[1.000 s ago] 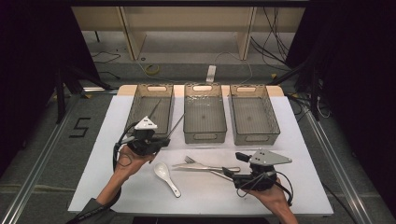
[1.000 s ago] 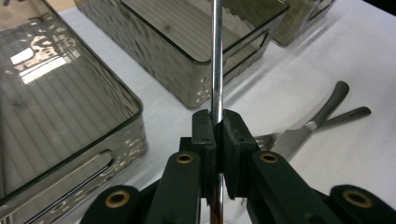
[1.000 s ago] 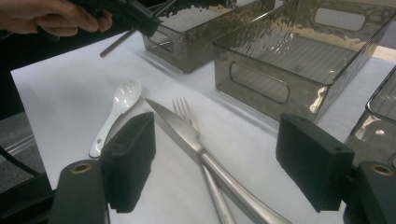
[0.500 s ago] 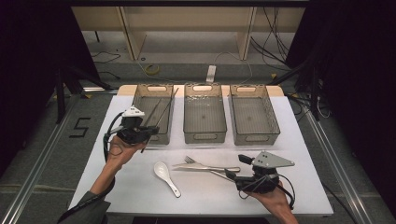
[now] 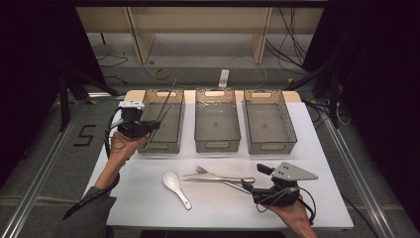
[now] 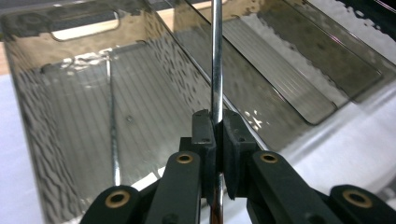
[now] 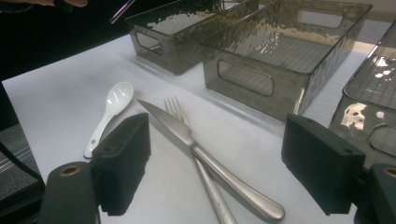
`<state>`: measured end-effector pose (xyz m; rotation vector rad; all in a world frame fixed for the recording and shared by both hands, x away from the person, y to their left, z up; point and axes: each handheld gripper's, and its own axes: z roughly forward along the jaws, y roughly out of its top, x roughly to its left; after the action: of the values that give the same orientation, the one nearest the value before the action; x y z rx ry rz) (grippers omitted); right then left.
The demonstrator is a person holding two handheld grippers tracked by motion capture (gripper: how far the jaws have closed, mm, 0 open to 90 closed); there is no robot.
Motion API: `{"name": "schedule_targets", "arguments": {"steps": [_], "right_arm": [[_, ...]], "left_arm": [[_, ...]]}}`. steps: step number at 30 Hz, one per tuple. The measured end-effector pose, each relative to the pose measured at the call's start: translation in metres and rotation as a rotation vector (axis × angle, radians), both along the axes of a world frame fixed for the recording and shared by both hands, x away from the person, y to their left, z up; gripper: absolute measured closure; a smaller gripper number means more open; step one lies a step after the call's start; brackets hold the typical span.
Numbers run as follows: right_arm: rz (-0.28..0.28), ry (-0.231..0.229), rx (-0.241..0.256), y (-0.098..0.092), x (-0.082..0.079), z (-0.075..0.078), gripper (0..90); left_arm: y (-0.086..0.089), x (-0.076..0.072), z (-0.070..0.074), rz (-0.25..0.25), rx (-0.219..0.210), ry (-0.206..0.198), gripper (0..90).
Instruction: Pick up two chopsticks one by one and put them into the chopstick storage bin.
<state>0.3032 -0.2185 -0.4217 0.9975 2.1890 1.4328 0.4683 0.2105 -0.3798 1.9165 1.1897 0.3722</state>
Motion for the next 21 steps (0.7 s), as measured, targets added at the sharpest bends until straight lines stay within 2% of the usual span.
{"name": "schedule_targets", "arguments": {"steps": [7, 15, 21], "right_arm": [[0.004, 0.005, -0.004, 0.001, -0.002, 0.0, 23.9], [0.012, 0.008, -0.01, 0.001, -0.003, -0.001, 23.9], [0.02, 0.008, -0.013, 0.002, -0.004, -0.001, 23.9]], "left_arm": [[-0.002, 0.02, 0.005, 0.035, 0.035, 0.014, 84.2], [-0.001, 0.04, -0.002, 0.093, 0.053, 0.039, 84.1], [0.0, 0.053, -0.01, 0.118, 0.069, 0.066, 84.1]]}}
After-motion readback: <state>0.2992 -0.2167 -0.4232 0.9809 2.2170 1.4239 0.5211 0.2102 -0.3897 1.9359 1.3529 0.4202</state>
